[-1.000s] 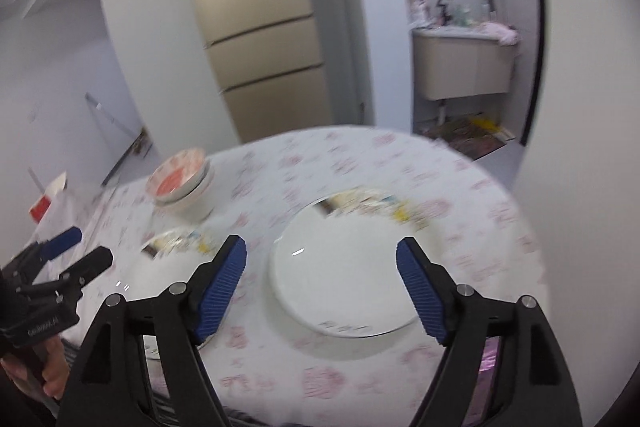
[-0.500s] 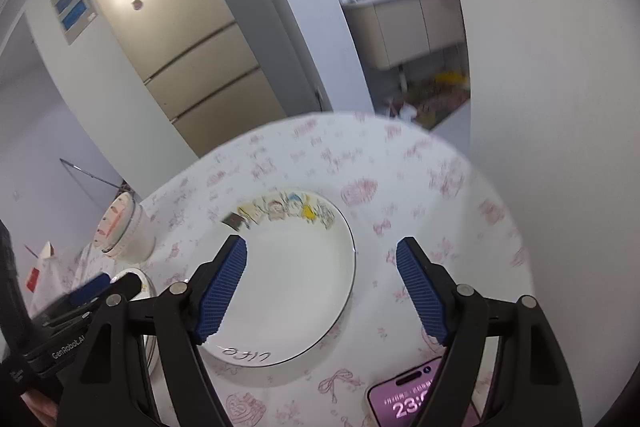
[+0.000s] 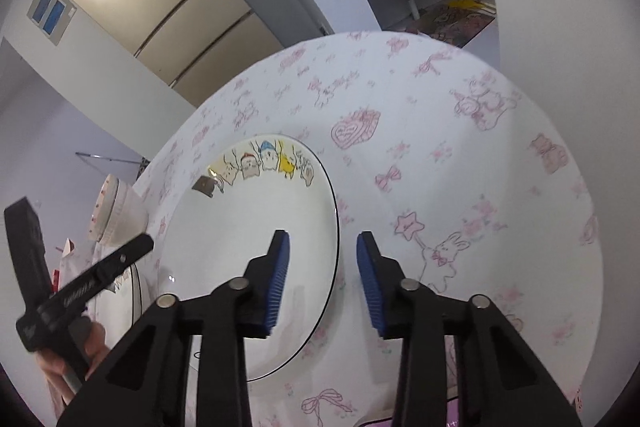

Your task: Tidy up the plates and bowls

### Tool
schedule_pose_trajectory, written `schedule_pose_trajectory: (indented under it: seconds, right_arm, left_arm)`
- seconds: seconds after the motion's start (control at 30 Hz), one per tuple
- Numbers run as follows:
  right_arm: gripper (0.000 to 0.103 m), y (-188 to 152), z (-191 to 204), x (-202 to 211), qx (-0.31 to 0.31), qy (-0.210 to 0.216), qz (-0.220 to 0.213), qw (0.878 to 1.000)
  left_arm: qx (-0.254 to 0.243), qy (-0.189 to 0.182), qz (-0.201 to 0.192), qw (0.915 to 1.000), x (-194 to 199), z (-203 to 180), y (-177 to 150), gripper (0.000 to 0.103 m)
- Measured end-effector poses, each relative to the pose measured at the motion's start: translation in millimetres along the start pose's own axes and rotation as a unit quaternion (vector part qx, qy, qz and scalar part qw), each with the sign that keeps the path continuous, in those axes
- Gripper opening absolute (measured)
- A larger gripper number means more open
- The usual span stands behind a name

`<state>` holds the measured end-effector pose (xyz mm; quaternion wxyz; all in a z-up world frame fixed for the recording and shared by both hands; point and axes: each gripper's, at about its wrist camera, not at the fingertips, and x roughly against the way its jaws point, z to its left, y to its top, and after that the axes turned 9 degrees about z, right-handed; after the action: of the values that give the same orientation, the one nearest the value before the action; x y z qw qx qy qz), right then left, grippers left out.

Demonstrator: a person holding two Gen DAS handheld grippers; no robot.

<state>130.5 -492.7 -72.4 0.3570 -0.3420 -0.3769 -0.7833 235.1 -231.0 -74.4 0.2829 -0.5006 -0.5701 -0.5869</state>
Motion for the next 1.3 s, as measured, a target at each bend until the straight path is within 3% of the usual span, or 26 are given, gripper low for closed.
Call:
schedule_pose_trajectory:
  seconds: [0.07, 0.13, 0.2, 0.3, 0.37, 0.43, 0.47, 0.67, 0.83, 0.97, 1.13, 1.3]
  right_arm:
    - [0.031, 0, -1, -5, -0.003, 0.003, 0.009, 1.000]
    - [0.029, 0, -5, -10, -0.013, 0.023, 0.022, 0.999]
    - [0.027, 1, -8, -15, -0.021, 0.031, 0.029, 0.999]
    - [0.023, 1, -10, -17, -0.024, 0.037, 0.033, 0.998]
    - [0.023, 1, -13, -19, -0.033, 0.052, 0.038, 0.997]
    - [0.018, 1, -16, -22, -0.043, 0.071, 0.044, 0.996]
    - [0.018, 1, -17, -23, -0.047, 0.078, 0.046, 0.995]
    - [0.013, 0, -22, -25, -0.063, 0.090, 0.051, 0.993]
    - [0.008, -1, -25, -25, -0.072, 0.095, 0.052, 0.992]
    - [0.009, -1, -21, -24, -0.066, 0.079, 0.051, 0.993]
    - [0.011, -4, 4, -13, -0.009, 0.023, 0.026, 0.999]
    - [0.012, 3, 14, 3, 0.002, 0.020, 0.018, 1.000]
  left_arm:
    - [0.005, -0.010, 0.015, 0.9998, -9, 4, 3, 0.071]
    - [-0.003, -0.032, 0.035, 0.9988, -19, 7, 7, 0.054]
    - [-0.001, -0.052, 0.054, 0.9972, -25, 12, 9, 0.048]
    - [-0.010, -0.064, 0.058, 0.9962, -29, 12, 12, 0.038]
    - [-0.009, -0.067, 0.052, 0.9963, -27, 12, 12, 0.036]
    - [-0.012, -0.099, 0.055, 0.9935, -27, 12, 14, 0.008]
    - [-0.011, -0.112, 0.065, 0.9916, -28, 12, 14, 0.008]
    - [-0.025, -0.091, 0.072, 0.9929, -33, 1, 16, 0.008]
    - [-0.013, -0.093, 0.103, 0.9902, -45, -2, 21, 0.015]
    - [-0.026, -0.069, 0.089, 0.9933, -42, -8, 16, 0.017]
    - [-0.014, -0.086, 0.079, 0.9930, -36, -1, 9, 0.017]
    - [-0.014, -0.101, 0.056, 0.9932, -16, 1, 11, 0.017]
